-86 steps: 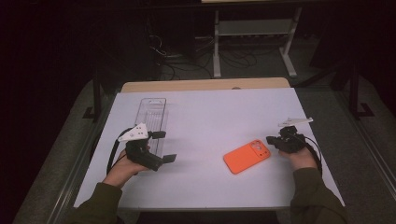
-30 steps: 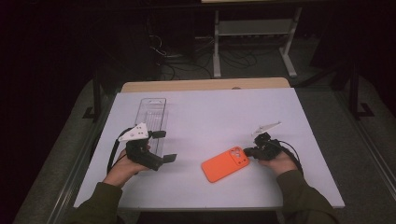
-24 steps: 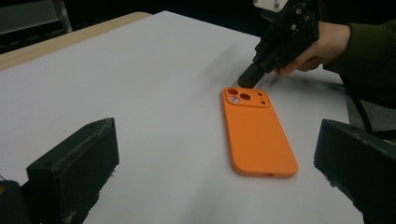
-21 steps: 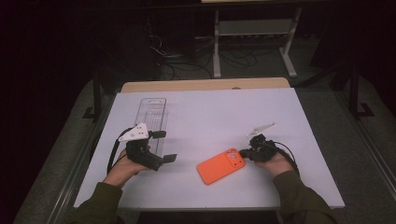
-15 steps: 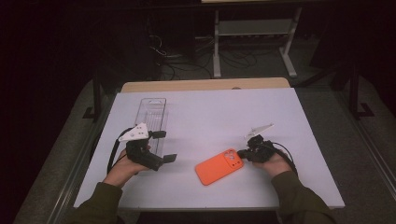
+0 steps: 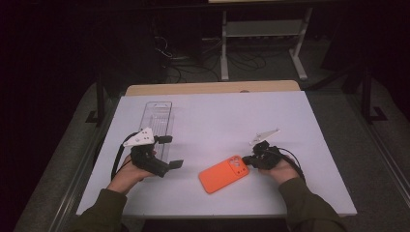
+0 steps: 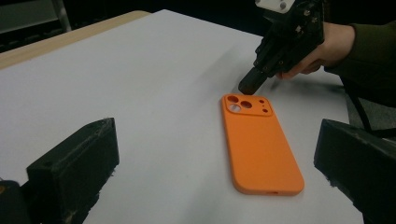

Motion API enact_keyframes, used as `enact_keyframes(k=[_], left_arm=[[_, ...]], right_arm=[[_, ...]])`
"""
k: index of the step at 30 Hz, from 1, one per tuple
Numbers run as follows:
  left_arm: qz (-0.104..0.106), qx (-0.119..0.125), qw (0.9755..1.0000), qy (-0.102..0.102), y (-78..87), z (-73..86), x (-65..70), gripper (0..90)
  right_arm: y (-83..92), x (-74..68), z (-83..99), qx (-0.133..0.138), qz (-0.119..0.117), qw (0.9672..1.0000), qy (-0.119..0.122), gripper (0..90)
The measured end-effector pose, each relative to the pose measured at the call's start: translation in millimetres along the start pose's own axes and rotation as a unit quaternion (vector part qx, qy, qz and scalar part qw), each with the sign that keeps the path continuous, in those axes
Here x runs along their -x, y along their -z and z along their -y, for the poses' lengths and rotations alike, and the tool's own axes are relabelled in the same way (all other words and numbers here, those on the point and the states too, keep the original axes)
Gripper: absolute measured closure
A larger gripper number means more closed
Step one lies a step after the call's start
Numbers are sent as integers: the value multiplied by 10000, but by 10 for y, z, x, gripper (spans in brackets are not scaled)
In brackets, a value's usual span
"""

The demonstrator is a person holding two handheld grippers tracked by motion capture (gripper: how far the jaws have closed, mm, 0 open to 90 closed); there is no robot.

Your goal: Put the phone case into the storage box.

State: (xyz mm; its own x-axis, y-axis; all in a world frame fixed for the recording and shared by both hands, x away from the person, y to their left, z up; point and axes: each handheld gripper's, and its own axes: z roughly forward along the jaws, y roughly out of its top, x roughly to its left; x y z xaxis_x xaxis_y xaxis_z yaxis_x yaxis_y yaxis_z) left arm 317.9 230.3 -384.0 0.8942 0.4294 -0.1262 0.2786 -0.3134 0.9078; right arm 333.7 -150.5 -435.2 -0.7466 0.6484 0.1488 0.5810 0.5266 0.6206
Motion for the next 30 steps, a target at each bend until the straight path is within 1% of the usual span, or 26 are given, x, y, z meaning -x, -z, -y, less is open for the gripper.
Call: enact_keyframes(k=[3,6,8,10,11,12,13,14,15,16,17,18,19,21,22,23,24,26,27,28,29,30], left_arm=[[-1,-2,10000,-1,2,1,1,0],[-6,0,10000,-6,4,2,-3,0],[-5,2,10000,-6,5,2,-3,0],[-6,2,10000,-2,5,1,0,0],[-4,-2,10000,-3,5,0,1,0],[-5,1,10000,-2,5,0,1,0],[-3,3,10000,2,5,0,1,0],[-5,-1,10000,-5,5,0,0,0],[-4,1,10000,-1,5,0,1,0],[-4,1,10000,-1,5,0,1,0],[-6,-1,10000,-8,5,1,0,0],[-5,-2,10000,-7,6,1,-1,0],[-5,-1,10000,-4,7,2,0,0],[-10,-7,10000,-7,9,2,-2,0],[-7,-8,10000,-6,9,2,-1,0],[-7,-8,10000,-6,9,2,-1,0],[-7,-3,10000,-5,7,2,0,0],[-9,-6,10000,-8,8,2,-1,0],[-8,-2,10000,-4,8,2,-1,0],[-7,-11,10000,-14,10,2,-2,0],[-9,-13,10000,-12,10,2,-2,0],[-11,-17,10000,-11,12,2,-2,0]], right_arm=[[24,8,-7,71,2,10000,-35,889],[77,23,-21,210,44,9997,-67,883],[107,36,-28,335,94,9994,-77,856],[142,42,-33,379,107,9991,-154,817],[167,51,-35,441,142,9987,-204,798],[179,60,-36,505,153,9984,-202,777],[198,64,-37,540,179,9981,-241,737],[218,79,-39,662,265,9972,-240,706],[236,83,-40,696,253,9969,-280,688],[251,94,-39,775,264,9963,-260,646],[275,98,-42,869,337,9952,-289,601],[290,101,-44,899,342,9949,-310,580],[303,102,-46,958,339,9942,-361,529],[323,110,-43,1053,388,9931,-350,411],[327,110,-44,1092,405,9924,-386,356],[327,110,-44,1092,405,9924,-386,356],[325,98,-43,1203,509,9907,-391,250],[315,89,-43,1286,634,9889,-387,140],[309,93,-43,1342,683,9881,-306,119],[311,87,-42,1374,714,9874,-322,93],[315,87,-42,1419,738,9867,-303,40],[318,87,-45,1448,755,9861,-312,12]])
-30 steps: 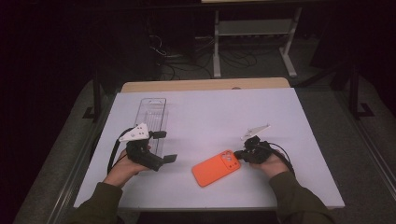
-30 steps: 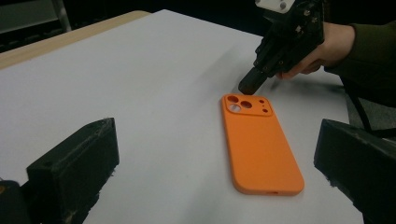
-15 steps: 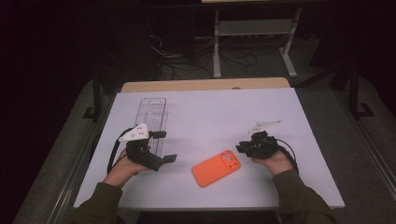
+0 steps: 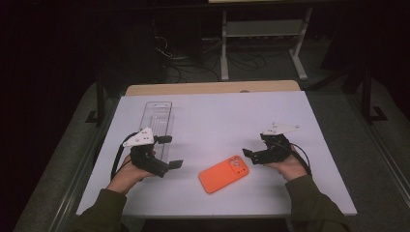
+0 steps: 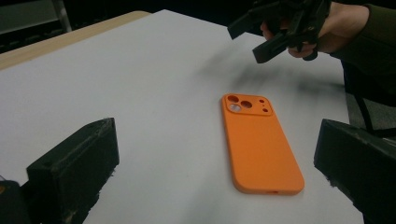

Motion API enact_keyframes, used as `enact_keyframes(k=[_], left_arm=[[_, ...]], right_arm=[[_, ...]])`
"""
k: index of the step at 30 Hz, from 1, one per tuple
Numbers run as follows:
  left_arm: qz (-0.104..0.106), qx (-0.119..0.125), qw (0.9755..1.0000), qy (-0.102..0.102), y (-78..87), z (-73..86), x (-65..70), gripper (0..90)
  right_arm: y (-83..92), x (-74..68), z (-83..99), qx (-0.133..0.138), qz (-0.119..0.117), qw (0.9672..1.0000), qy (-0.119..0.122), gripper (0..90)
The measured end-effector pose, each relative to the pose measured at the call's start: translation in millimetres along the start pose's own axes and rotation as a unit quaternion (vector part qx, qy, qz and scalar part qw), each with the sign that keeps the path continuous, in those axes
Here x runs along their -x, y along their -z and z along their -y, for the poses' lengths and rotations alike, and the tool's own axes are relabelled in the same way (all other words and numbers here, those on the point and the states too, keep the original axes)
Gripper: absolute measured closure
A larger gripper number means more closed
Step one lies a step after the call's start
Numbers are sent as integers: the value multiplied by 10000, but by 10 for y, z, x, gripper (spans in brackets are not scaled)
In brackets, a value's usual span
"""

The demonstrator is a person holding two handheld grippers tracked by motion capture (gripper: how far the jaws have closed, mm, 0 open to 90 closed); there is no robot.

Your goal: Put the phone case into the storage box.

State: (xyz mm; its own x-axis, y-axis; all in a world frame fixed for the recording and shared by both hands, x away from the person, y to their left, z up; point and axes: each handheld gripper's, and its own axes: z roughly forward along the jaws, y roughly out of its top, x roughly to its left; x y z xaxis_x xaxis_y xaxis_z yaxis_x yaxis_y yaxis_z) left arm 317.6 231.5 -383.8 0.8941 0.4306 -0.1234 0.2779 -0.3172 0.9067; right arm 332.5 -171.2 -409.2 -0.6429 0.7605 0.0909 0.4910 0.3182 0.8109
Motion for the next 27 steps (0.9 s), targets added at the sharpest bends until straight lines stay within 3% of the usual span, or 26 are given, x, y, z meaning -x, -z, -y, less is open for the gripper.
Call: enact_keyframes(k=[13,27], left_arm=[[22,-6,10000,9,-5,0,-3,0],[52,2,10000,29,-12,-25,5,0]], right_arm=[[144,0,62,-2,31,10000,54,0],[400,-20,315,128,140,9998,68,0]])
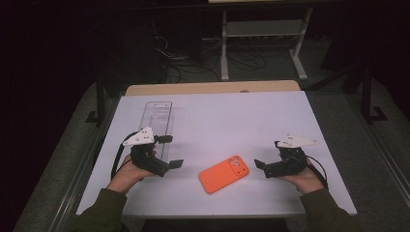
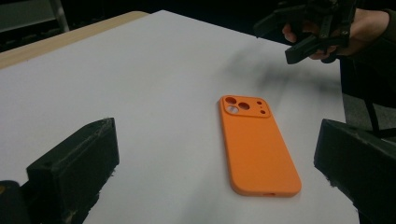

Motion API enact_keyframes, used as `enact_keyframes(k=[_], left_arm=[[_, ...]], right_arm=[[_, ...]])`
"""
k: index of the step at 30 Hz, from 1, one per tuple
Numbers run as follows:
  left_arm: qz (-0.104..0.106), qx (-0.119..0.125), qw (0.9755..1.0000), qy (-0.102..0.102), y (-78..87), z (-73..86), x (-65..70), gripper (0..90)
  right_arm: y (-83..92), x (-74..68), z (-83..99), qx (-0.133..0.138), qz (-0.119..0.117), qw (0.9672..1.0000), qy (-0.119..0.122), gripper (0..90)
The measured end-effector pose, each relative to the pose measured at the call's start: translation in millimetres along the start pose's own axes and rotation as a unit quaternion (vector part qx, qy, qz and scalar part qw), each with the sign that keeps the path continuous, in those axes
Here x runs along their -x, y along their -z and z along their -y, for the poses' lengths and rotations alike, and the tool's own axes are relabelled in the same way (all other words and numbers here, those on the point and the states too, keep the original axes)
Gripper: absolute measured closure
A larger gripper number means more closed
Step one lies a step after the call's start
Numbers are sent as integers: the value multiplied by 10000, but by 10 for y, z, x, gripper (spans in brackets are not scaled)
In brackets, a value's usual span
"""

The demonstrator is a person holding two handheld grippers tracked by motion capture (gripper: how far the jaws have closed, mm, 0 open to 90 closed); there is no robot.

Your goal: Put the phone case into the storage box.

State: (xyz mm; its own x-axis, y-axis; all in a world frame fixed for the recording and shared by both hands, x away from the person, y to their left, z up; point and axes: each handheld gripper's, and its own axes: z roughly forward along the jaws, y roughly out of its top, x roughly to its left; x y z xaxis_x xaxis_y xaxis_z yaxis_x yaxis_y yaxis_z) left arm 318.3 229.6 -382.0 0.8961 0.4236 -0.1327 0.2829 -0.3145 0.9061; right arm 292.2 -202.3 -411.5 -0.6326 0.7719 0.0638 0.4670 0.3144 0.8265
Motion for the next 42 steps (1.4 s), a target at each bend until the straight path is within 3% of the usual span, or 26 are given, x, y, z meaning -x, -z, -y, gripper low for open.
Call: enact_keyframes(k=[8,23,27,42], left_arm=[[30,14,10000,-11,-25,-11,21,0],[143,-110,9998,-71,-125,-39,94,0],[163,-48,9999,18,-140,-57,94,0],[294,-17,9995,-65,-299,-155,154,0]], right_arm=[[78,36,176,53,-80,9999,-138,0],[60,44,138,106,-164,9997,-149,0],[61,42,138,101,-158,9997,-137,0],[71,30,136,88,-172,9998,-67,0]])
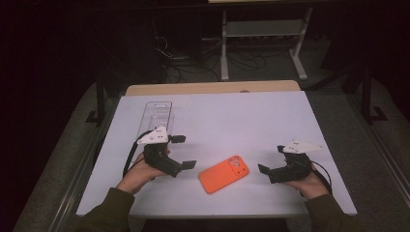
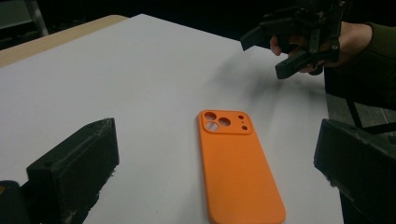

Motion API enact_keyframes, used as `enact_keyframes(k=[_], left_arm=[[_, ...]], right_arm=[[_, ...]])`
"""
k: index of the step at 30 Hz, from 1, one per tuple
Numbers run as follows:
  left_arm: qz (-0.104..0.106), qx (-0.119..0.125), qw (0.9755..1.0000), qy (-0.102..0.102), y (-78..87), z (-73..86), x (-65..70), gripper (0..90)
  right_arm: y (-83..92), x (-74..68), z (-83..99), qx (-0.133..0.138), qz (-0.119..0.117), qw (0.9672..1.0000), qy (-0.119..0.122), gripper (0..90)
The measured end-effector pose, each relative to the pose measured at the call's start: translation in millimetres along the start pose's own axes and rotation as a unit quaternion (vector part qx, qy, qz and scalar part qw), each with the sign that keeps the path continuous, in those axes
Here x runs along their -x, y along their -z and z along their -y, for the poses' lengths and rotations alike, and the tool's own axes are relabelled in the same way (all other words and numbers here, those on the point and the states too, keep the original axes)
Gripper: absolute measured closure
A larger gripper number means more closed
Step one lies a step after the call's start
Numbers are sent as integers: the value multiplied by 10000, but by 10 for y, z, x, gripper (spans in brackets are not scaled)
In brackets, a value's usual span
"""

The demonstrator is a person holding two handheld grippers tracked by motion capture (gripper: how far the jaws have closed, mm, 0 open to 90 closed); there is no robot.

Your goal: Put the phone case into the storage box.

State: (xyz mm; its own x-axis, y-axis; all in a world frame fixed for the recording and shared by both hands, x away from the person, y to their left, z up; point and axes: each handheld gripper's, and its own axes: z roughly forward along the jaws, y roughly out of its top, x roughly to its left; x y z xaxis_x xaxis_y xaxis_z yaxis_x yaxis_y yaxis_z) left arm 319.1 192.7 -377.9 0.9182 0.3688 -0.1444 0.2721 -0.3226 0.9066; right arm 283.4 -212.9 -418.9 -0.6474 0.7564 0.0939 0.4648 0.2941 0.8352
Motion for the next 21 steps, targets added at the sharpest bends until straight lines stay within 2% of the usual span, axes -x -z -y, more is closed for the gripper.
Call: enact_keyframes(k=[5,8,11,16,18,19,21], left_arm=[[2,-20,10000,-73,-46,-29,-2,0],[29,-43,10000,-15,-80,-37,16,0],[42,-54,9999,-85,-100,-59,25,0],[43,-20,10000,-62,-132,-78,24,0],[41,-47,9999,-114,-137,-80,16,0],[64,-49,10000,-46,-155,-82,30,0],[57,-64,9999,-97,-160,-87,27,0]], right_arm=[[-4,-5,-4,8,-3,10000,8,0],[-3,-7,-5,11,-13,10000,-7,0],[-3,-5,-7,11,-7,10000,-13,0],[-5,0,-12,44,-4,10000,40,0],[-6,-1,-12,34,-13,10000,30,0],[-9,-7,-15,30,-18,10000,52,0],[-9,-11,-16,25,-23,10000,53,0]])
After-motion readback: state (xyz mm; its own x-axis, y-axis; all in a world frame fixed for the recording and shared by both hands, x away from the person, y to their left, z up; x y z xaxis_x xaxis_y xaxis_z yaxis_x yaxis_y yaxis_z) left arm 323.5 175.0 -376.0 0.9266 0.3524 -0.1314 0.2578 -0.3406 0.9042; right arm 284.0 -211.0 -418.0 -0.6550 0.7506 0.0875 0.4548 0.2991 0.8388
